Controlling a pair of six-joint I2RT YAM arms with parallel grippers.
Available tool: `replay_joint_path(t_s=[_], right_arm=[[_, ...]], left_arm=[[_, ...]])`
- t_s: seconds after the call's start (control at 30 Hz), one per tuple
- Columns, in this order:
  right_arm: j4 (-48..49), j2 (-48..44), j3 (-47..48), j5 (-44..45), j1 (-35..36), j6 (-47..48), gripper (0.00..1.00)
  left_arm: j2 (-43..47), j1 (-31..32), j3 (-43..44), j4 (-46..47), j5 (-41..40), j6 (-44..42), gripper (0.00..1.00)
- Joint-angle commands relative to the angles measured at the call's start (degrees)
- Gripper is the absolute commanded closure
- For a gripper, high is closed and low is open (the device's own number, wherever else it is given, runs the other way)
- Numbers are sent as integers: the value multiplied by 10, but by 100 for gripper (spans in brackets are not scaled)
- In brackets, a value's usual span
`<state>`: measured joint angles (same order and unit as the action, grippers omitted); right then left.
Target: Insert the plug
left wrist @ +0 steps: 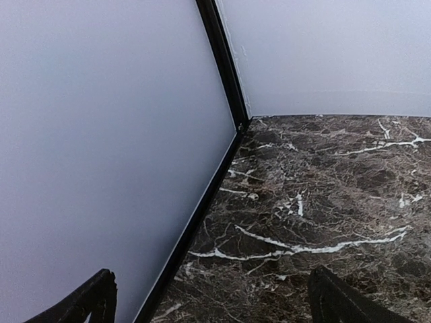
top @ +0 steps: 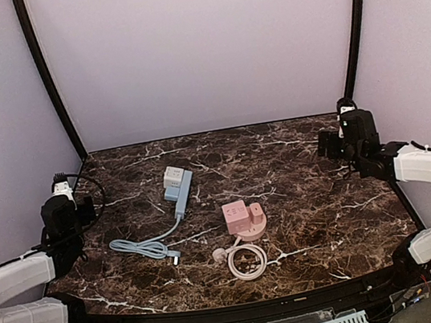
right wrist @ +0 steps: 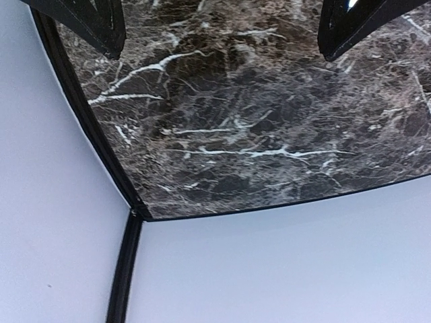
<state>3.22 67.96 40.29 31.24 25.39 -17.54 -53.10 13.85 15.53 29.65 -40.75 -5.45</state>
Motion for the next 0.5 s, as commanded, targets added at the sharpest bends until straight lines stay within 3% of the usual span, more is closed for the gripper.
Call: replay_joint_path(t_s=[0.0,0.2,0.47], right_arm=[[93,-8,-53,-14,-49,18,1],[232,-12,-143,-64,-88,84,1],[498,16,-283,-106,-112,172,1]], left_arm=[[-66,-47,-16,96,56,24,1],[-210,-71,-13,261,89,-9,1],[-287,-119,16,295,174,39,1]])
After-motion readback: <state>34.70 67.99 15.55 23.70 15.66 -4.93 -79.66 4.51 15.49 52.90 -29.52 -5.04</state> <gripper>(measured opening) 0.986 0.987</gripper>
